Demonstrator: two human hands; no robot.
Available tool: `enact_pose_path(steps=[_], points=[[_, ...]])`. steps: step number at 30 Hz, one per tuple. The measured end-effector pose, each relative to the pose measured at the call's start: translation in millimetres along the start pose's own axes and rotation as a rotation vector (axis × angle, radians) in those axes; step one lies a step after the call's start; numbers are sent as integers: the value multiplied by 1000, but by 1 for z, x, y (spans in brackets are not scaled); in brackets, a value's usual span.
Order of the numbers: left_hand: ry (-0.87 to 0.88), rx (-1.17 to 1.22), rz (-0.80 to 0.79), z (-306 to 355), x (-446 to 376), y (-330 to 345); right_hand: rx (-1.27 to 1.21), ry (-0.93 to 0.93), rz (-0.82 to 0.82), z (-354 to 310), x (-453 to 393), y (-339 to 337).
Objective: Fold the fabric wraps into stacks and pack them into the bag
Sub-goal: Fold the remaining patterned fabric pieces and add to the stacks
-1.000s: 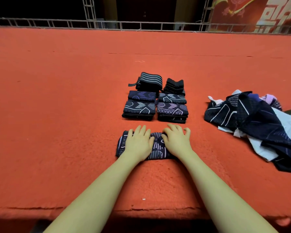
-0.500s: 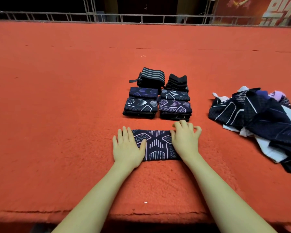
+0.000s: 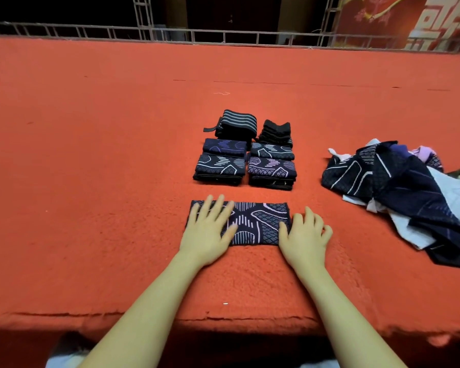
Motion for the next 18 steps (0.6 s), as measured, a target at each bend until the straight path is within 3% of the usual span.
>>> enact_pose_path(steps=[2, 5, 13, 18], points=[[90, -6, -58, 12, 5, 5, 1, 26, -11, 3, 5, 0], [11, 45, -170, 15, 4, 13, -36, 47, 18, 5, 8, -5], [-121, 85, -175, 47, -8, 21, -93, 31, -82, 4, 6, 5], [-123, 45, -151, 48, -6, 21, -381, -104, 121, -4, 12, -14]])
Point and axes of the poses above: each hand's wrist, its own x-axis away from the middle knuckle, its own y-axis out of the palm, z = x × y, the point moved 9 cm from there along -x, towards the middle knuckle, and after that the axes turned 2 degrees about -x, right-handed, at the moved point
